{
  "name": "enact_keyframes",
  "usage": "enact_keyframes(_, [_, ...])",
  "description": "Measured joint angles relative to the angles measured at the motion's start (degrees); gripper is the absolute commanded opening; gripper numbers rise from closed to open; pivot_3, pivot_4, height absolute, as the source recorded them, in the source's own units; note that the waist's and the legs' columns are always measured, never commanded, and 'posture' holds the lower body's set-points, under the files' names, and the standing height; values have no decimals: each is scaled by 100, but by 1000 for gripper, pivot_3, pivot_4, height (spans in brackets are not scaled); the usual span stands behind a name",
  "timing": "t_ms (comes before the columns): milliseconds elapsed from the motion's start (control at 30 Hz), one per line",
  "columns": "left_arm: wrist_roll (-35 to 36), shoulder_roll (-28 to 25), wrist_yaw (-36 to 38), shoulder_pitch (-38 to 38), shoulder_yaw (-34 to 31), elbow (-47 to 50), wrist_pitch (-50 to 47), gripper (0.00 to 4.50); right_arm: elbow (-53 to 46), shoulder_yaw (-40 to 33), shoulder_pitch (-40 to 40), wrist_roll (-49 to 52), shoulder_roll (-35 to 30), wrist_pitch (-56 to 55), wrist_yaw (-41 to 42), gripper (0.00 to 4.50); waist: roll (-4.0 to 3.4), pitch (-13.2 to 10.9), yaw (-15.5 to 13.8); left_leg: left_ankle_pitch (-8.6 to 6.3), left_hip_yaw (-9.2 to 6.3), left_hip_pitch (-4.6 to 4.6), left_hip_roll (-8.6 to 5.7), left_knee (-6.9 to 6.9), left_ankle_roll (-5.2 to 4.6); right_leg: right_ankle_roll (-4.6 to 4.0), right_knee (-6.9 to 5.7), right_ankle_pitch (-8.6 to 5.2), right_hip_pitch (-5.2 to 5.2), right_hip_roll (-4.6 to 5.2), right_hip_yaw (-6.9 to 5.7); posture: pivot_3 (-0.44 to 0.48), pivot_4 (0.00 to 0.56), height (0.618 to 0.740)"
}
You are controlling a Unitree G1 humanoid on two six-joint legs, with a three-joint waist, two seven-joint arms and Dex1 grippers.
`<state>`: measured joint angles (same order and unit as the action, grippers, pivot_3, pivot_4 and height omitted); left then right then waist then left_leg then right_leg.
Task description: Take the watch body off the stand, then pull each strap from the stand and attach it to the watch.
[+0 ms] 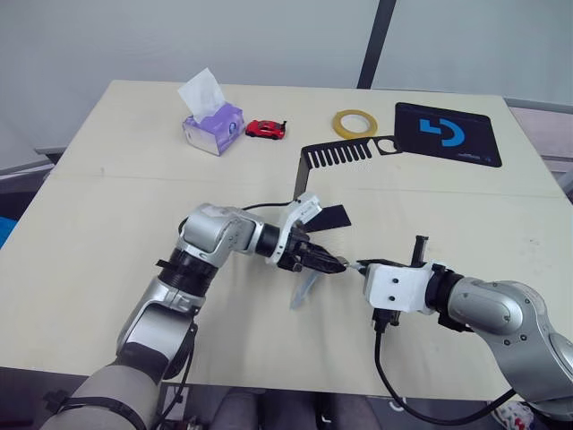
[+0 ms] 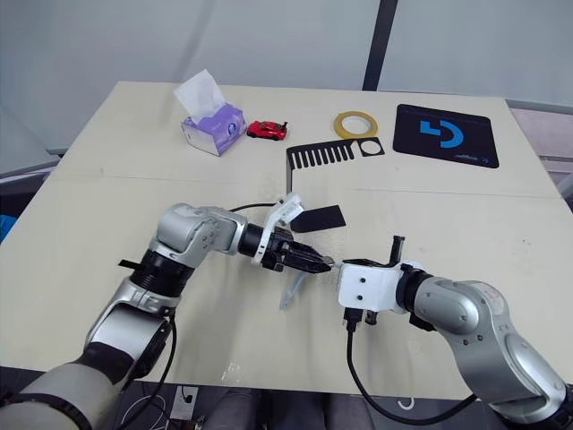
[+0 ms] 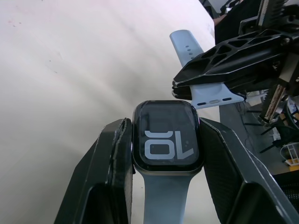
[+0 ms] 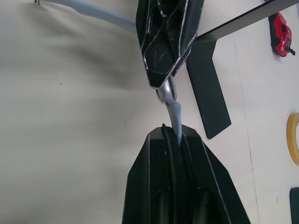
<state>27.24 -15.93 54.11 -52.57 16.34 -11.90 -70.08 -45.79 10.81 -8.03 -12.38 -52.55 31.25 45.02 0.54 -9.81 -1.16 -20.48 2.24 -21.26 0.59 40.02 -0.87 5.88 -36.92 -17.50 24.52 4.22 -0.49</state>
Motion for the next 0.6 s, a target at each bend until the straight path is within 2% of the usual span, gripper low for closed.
enact_keyframes(600, [45, 137, -176, 0, -122, 10, -154, 1698, 2, 0, 24, -15, 13, 25, 2, 0, 0, 0, 2, 0, 0, 0, 0, 0, 1, 0, 0, 0, 0, 0, 0, 0, 150, 738])
